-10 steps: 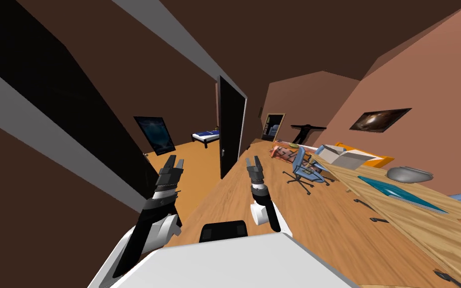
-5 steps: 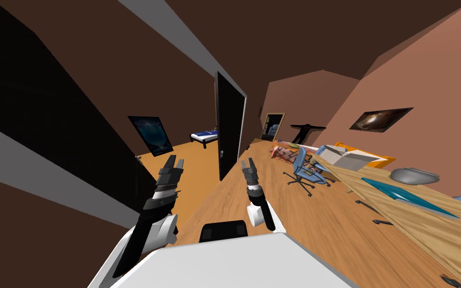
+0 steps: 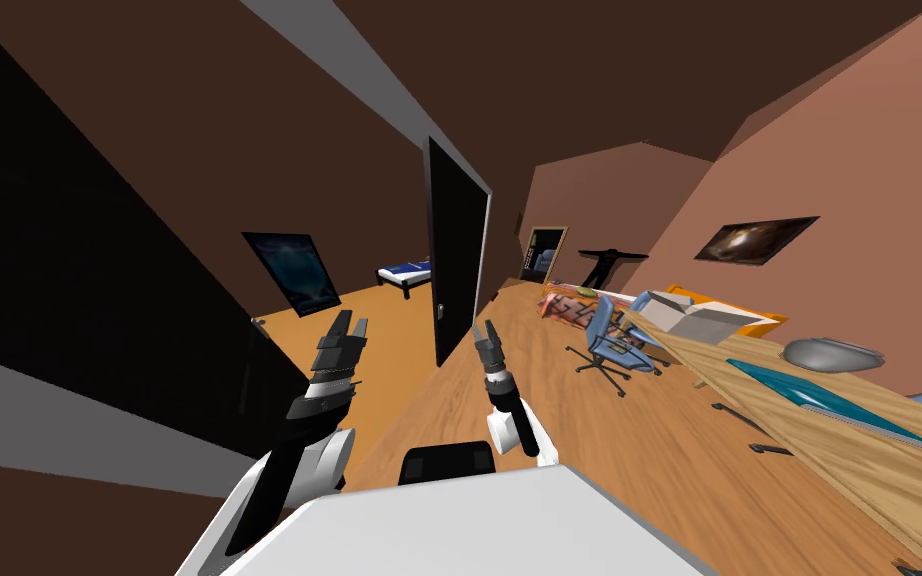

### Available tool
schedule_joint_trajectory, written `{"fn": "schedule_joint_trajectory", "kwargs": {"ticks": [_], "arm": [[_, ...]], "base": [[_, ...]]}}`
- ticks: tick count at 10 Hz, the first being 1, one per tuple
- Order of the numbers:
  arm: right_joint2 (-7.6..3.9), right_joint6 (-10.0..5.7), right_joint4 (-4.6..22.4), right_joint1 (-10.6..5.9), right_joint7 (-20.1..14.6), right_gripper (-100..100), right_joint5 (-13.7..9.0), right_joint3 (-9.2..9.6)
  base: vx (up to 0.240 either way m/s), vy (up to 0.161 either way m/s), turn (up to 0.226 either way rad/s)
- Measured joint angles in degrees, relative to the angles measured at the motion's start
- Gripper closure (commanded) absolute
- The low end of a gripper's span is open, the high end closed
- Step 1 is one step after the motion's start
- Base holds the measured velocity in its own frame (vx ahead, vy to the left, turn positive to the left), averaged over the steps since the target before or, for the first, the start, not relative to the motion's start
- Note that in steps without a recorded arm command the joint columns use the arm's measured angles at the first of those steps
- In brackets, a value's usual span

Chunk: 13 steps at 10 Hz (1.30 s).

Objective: Push the door open

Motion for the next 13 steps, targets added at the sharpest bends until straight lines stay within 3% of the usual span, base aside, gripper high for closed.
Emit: {"fn": "schedule_joint_trajectory", "kwargs": {"ticks": [6,13], "arm": [[-0.81,-0.23,7.3,-2.96,-0.7,-100,-0.2,5.91],[-1.72,-1.95,16.4,-6.25,-1.5,-100,-0.6,11.77]], "base": [[0.12,-0.026,-0.028],[0.12,-0.023,-0.029]]}}
